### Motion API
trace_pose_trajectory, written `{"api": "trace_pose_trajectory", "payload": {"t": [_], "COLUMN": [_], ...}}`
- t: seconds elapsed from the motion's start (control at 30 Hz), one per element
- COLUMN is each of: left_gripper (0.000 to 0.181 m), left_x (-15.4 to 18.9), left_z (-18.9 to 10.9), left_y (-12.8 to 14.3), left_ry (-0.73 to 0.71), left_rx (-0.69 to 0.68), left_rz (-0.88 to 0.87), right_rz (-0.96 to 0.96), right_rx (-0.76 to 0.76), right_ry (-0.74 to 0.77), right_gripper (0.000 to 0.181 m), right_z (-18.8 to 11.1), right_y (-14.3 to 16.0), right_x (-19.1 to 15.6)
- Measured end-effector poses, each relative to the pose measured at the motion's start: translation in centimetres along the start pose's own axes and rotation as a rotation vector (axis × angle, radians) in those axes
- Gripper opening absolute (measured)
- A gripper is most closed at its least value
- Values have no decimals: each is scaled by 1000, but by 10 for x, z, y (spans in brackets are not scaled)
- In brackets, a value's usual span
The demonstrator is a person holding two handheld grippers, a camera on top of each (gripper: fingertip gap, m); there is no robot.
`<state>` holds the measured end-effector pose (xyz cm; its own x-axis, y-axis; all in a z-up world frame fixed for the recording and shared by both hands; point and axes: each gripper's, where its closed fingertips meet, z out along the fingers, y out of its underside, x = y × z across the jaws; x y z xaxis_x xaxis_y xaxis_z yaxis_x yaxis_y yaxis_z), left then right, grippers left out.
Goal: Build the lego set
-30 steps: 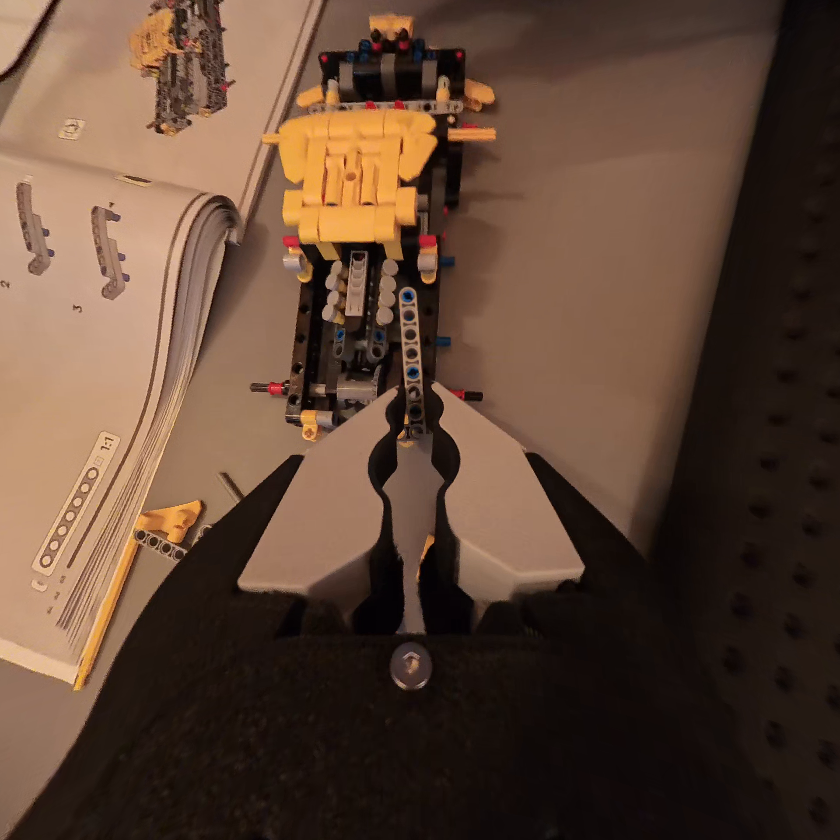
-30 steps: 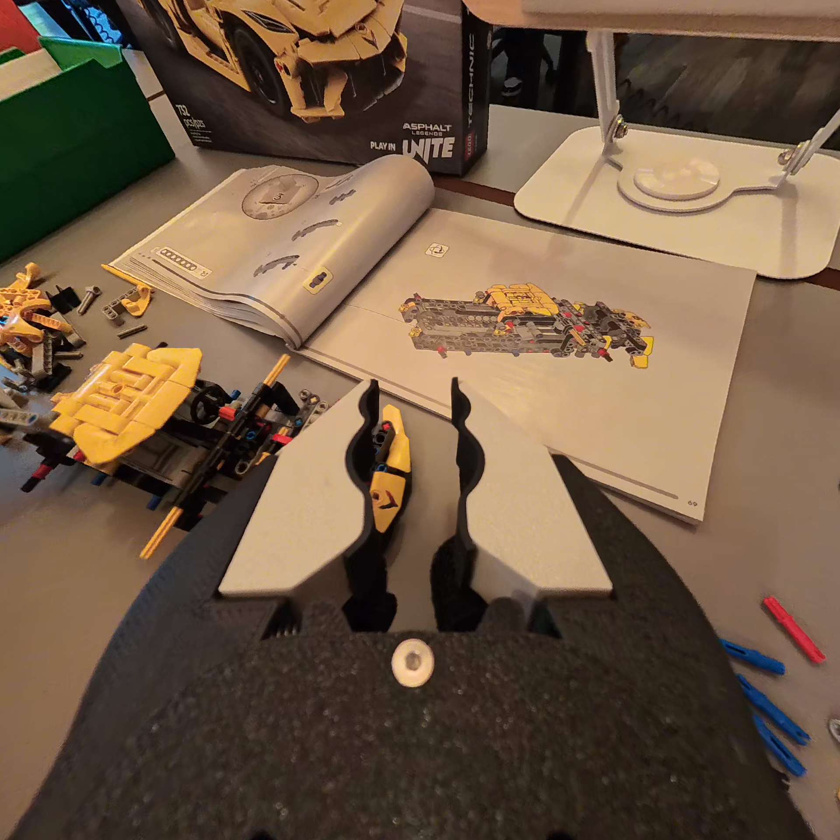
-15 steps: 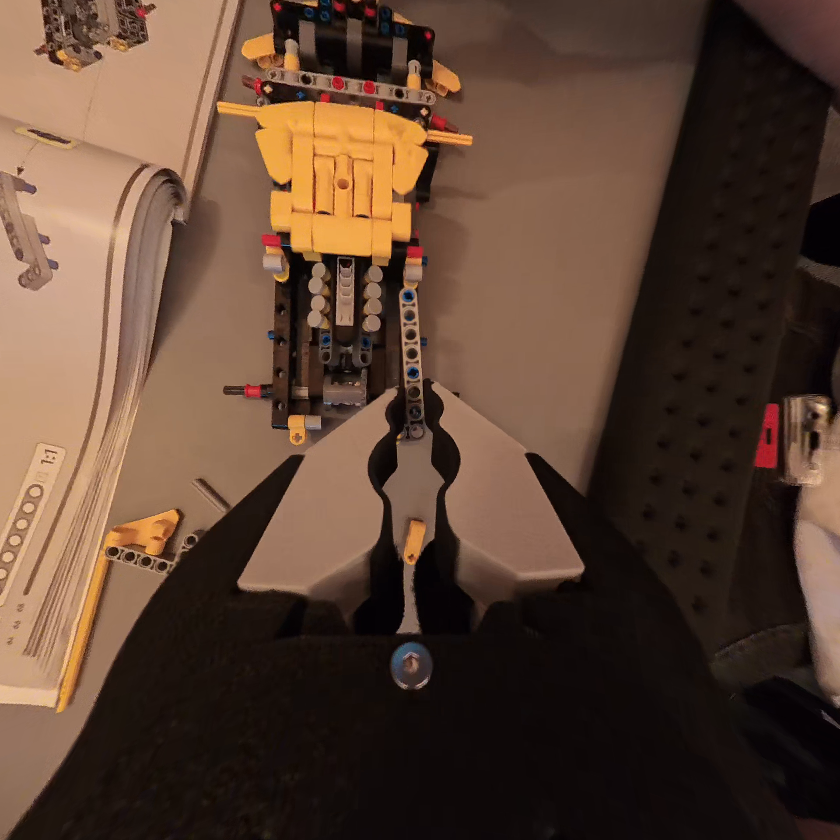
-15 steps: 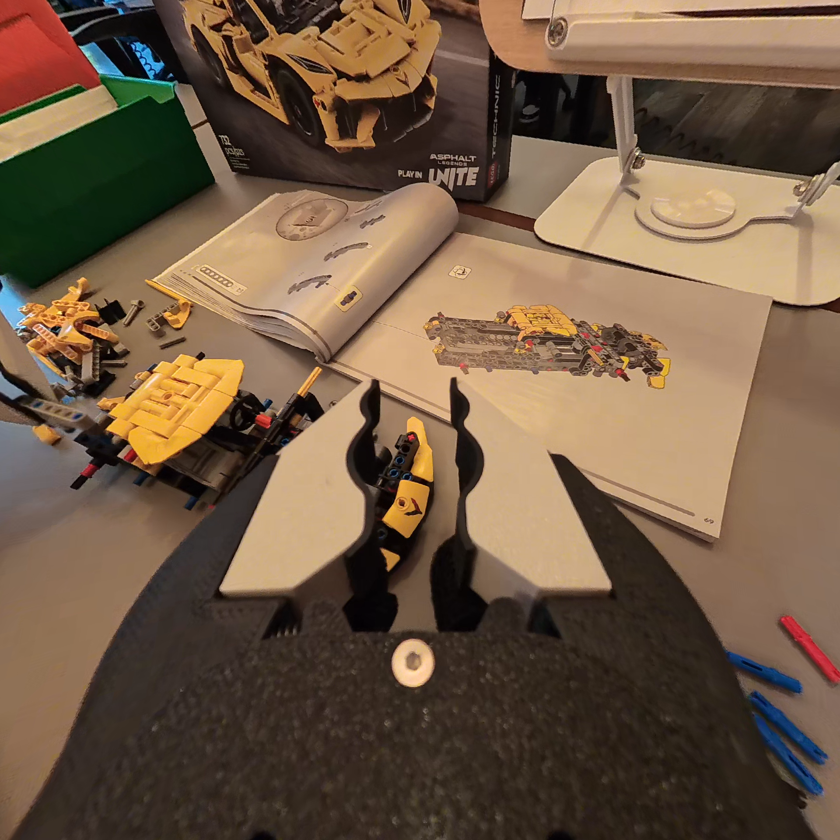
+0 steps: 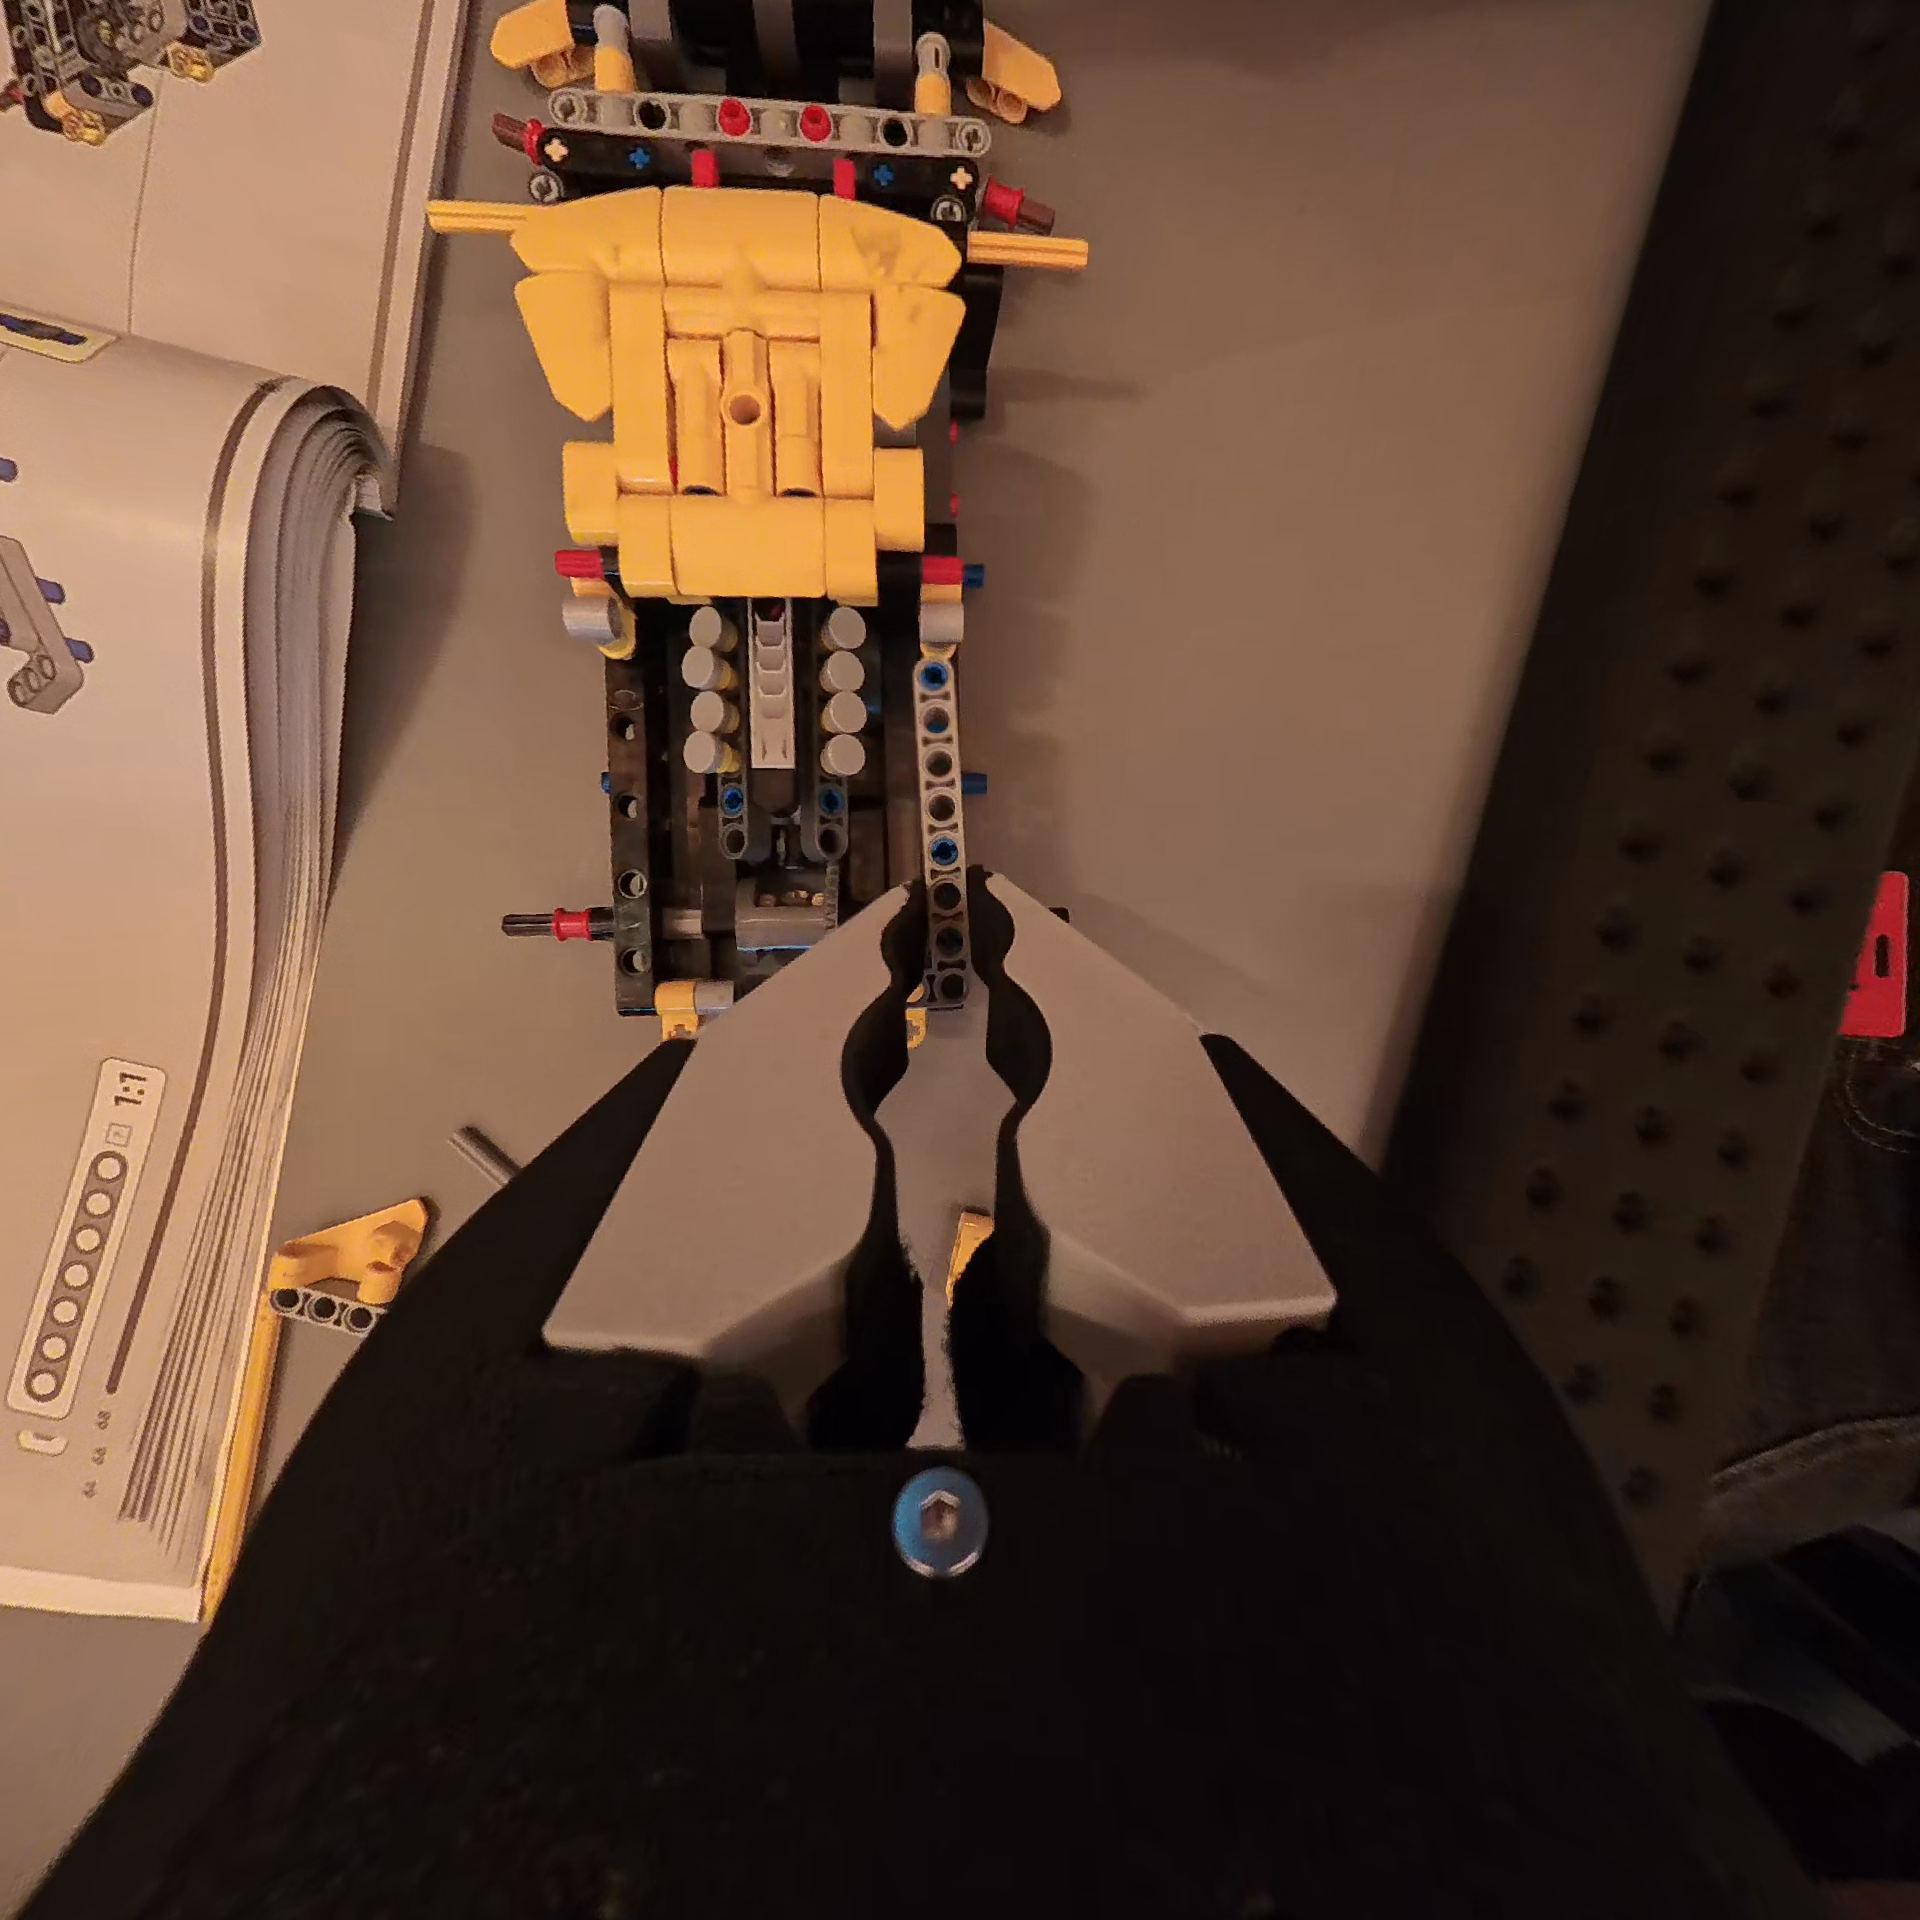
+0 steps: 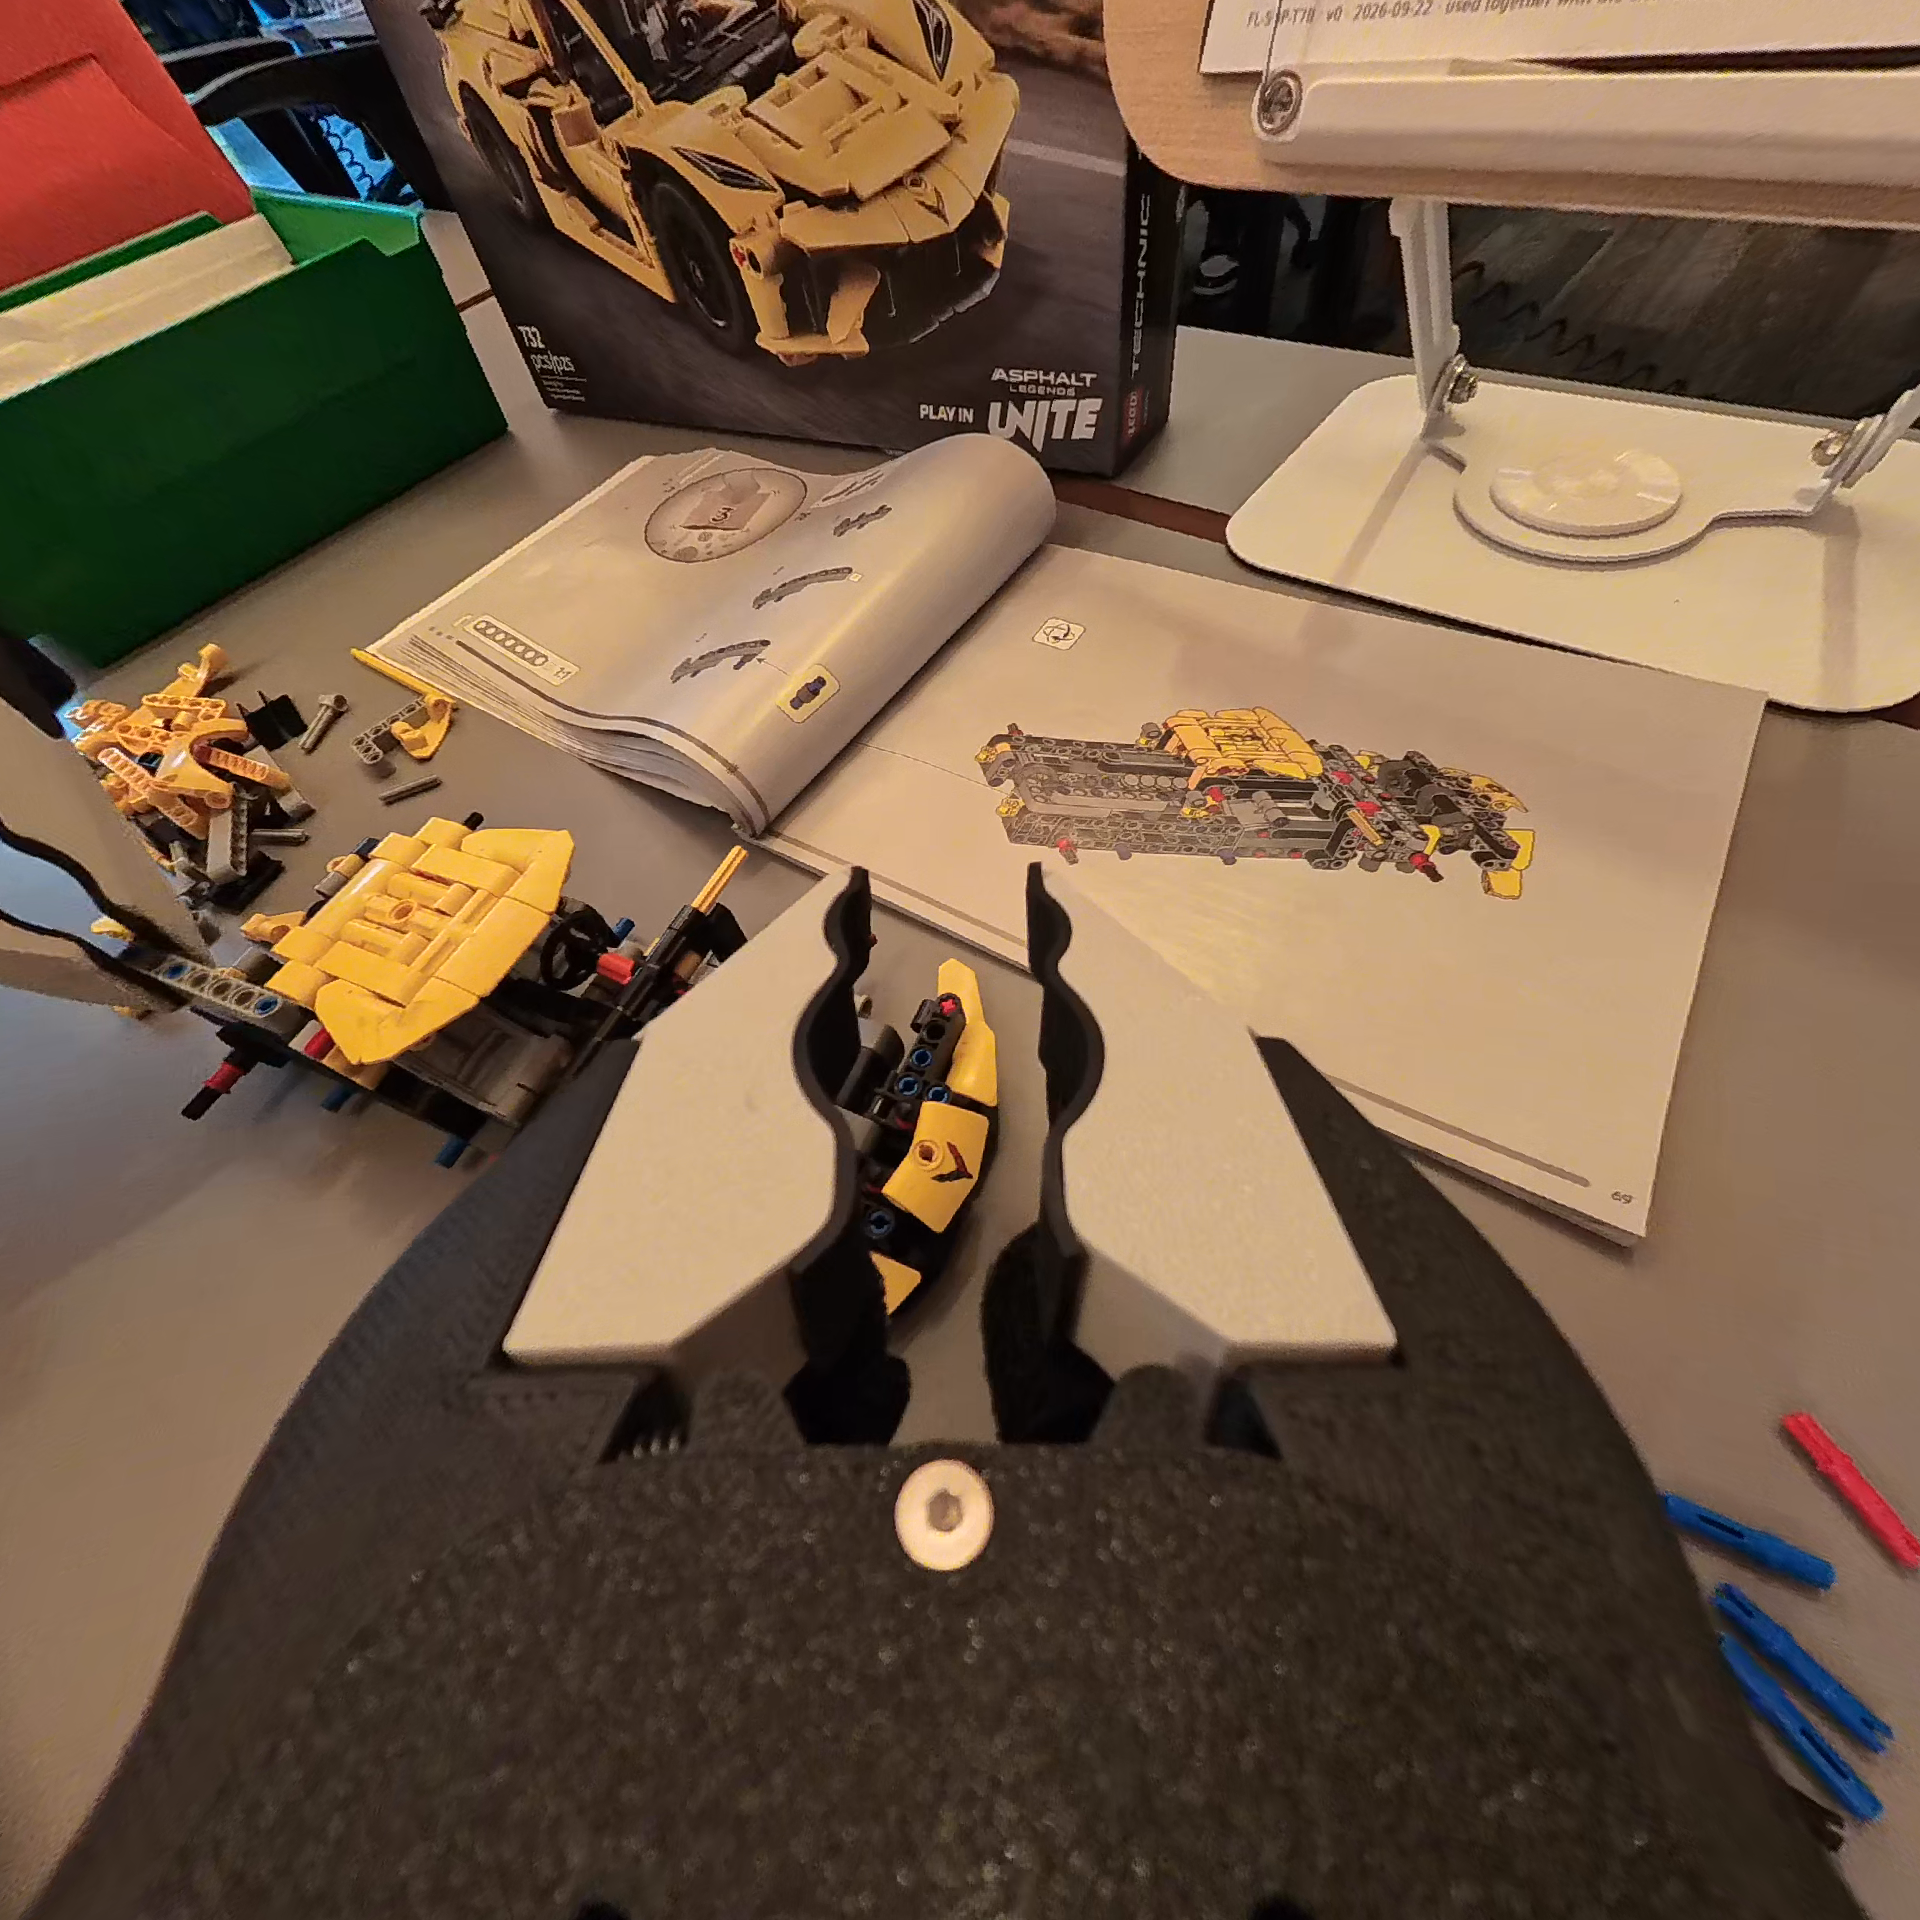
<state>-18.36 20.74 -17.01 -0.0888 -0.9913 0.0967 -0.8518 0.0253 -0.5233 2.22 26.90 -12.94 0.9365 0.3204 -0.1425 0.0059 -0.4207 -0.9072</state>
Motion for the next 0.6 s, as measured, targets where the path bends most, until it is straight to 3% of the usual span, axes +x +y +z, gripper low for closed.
{"api": "trace_pose_trajectory", "payload": {"t": [0.6], "left_gripper": [7], "left_x": [-4], "left_z": [2], "left_y": [3], "left_ry": [0], "left_rx": [54], "left_rz": [-1], "right_rz": [-4], "right_rx": [-30], "right_ry": [-6], "right_gripper": [28], "right_z": [5], "right_y": [7], "right_x": [-2]}}
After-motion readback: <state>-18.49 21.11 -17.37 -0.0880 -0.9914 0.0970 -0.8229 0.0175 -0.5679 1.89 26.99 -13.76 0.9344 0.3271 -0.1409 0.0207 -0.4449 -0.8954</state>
